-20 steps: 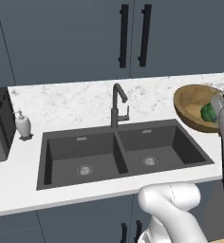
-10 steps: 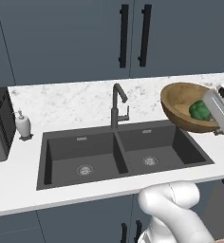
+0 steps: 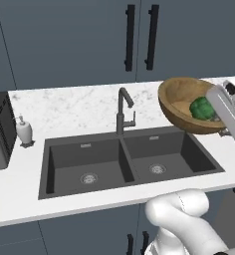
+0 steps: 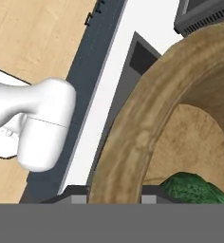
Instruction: Pick the broccoli from the sink and place it in the bowl. Then pick the bowl and place it in the microwave. Then close the microwave door and press the start button.
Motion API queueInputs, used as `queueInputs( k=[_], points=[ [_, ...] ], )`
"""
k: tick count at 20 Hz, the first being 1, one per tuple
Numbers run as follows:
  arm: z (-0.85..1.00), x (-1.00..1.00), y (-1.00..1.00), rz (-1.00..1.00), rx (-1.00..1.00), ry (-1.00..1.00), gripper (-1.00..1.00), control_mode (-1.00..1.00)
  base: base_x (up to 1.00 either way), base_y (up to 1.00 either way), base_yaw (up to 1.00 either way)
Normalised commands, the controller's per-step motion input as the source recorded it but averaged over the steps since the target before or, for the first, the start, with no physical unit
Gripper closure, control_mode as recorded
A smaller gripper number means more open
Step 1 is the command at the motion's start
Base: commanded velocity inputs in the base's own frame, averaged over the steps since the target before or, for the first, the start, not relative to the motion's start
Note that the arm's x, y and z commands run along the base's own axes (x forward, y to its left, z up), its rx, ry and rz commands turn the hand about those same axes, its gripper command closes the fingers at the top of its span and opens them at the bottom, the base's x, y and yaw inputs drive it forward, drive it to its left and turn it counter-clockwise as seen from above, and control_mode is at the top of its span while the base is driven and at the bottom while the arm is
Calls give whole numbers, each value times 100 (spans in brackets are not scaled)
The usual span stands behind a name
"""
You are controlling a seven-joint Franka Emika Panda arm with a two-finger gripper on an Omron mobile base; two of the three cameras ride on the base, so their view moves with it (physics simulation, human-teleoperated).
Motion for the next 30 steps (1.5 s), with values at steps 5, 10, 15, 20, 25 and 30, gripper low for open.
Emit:
queueInputs(
  k=[5, 10, 15, 20, 25, 30],
  points=[
    [19, -10, 1, 0, -1, -7, 100, 100, 0, 0, 0],
    [0, 0, 0, 0, 0, 0, 100, 100, -61, -54, 0],
    [0, 0, 0, 0, 0, 0, 100, 100, -94, -68, -10],
    [0, 0, 0, 0, 0, 0, 100, 100, -19, -45, -66],
    [0, 0, 0, 0, 0, 0, 100, 100, 0, 0, -100],
    [0, 0, 0, 0, 0, 0, 100, 100, 0, 0, -100]
  ],
)
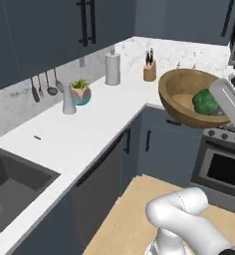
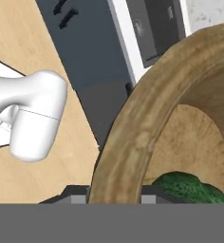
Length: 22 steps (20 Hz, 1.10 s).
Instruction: Pick the broccoli from the sink and place it in the bowl. Then pick the bowl and place it in the microwave. Then close the microwave door and press the start button.
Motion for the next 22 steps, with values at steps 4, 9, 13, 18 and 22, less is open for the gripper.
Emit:
queueInputs(
  k=[4, 9, 13, 18, 22],
  points=[
    [0, 0, 0, 0, 0, 0, 100, 100, 0, -2, -98],
    [0, 0, 0, 0, 0, 0, 100, 100, 0, -83, -57],
    [0, 0, 0, 0, 0, 0, 100, 100, 6, -100, -35],
    [0, 0, 0, 0, 0, 0, 100, 100, 76, -85, -6],
    [0, 0, 0, 0, 0, 0, 100, 100, 100, -34, 8]
  ],
)
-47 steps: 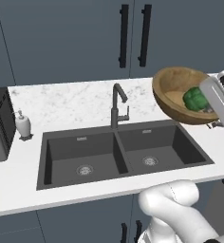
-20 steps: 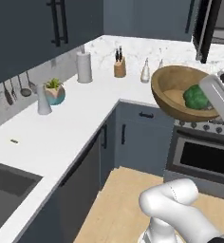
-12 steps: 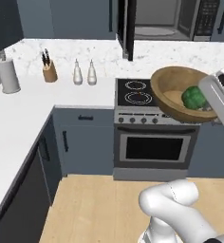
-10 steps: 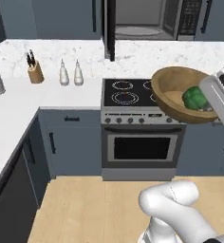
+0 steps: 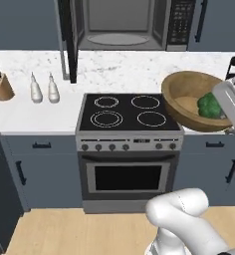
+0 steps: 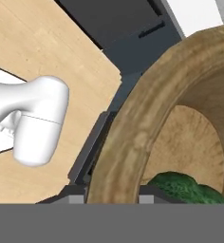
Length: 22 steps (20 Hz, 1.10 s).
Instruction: Pick the broccoli from the sink and place it in the bowl. Then pick the bowl and place it in the microwave. Then close the microwave door and press the start button.
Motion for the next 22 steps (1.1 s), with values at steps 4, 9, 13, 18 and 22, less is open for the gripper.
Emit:
queueInputs(
  k=[4, 9, 13, 18, 22],
  points=[
    [0, 0, 0, 0, 0, 0, 100, 100, 100, -12, 25],
    [0, 0, 0, 0, 0, 0, 100, 100, 93, -34, 39],
    [0, 0, 0, 0, 0, 0, 100, 100, 85, -7, 35],
    [0, 0, 0, 0, 0, 0, 100, 100, 40, 0, 21],
    [0, 0, 0, 0, 0, 0, 100, 100, 0, -1, 32]
  ],
)
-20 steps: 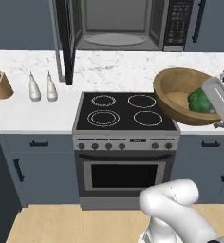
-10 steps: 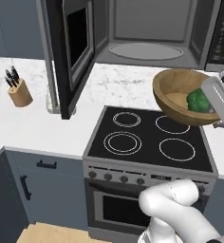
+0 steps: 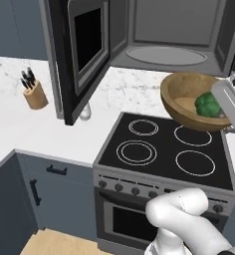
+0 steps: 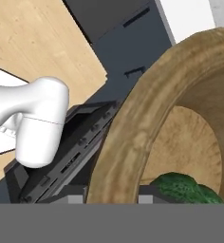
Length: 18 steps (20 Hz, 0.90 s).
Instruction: Pick the broccoli from the sink and place it in the bowl. Then pick the bowl and place it in the microwave. Then close the microwave door and press the start button.
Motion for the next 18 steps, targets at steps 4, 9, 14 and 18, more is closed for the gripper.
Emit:
queueInputs(
  k=[4, 9, 14, 18],
  points=[
    [0, 0, 0, 0, 0, 0, 100, 100, 0, -34, 34],
    [0, 0, 0, 0, 0, 0, 100, 100, -3, -47, 13],
    [0, 0, 0, 0, 0, 0, 100, 100, -2, -42, 1],
    [21, -3, -3, -6, 0, 0, 100, -100, 0, -3, -1]
  ],
)
